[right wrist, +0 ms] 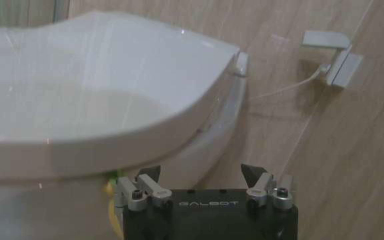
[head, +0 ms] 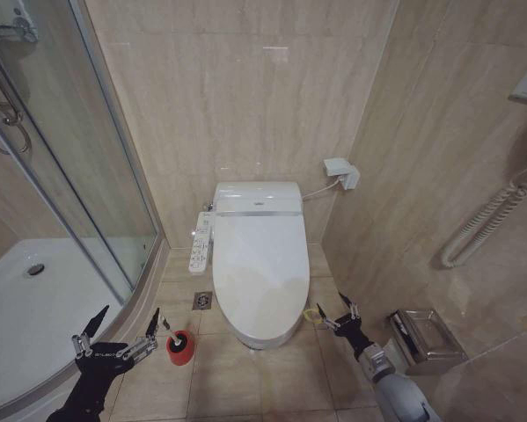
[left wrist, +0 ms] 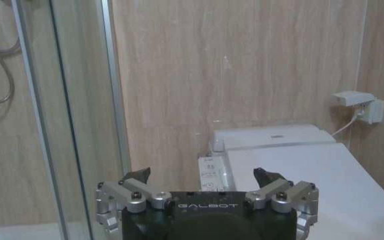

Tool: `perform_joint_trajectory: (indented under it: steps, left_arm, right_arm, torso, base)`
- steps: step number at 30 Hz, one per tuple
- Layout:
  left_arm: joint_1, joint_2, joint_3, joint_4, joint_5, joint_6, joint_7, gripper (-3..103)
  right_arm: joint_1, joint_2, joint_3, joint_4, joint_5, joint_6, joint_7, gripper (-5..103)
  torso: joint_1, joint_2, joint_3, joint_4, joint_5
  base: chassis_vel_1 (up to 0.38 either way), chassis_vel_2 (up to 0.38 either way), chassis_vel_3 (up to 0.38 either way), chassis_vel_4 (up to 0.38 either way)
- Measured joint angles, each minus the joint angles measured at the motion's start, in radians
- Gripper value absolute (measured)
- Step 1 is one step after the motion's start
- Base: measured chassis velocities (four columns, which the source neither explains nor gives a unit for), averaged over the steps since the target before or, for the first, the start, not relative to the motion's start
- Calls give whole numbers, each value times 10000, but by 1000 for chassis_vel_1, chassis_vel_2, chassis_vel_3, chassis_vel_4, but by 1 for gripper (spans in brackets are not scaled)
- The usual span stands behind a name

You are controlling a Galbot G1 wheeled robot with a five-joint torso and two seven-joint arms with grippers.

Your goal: Open the toilet lid, clean the toilet bowl with a toilet brush, close the toilet lid, and flush.

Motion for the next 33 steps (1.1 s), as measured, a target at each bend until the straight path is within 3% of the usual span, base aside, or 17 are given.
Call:
perform_joint_trajectory:
  steps: [21, 33]
  left_arm:
    - [0, 0, 0, 0, 0, 0, 0, 100]
    - [0, 0, 0, 0, 0, 0, 0, 100]
  right_arm:
    - [545, 138, -242, -1409, -768, 247, -103, 84]
    - [95, -121, 47, -600, -327, 219, -197, 84]
  torso:
    - [0, 0, 0, -1, 0]
    - [-1, 0, -1, 0, 0]
  base:
    - [0, 0, 0, 0]
    - [0, 0, 0, 0]
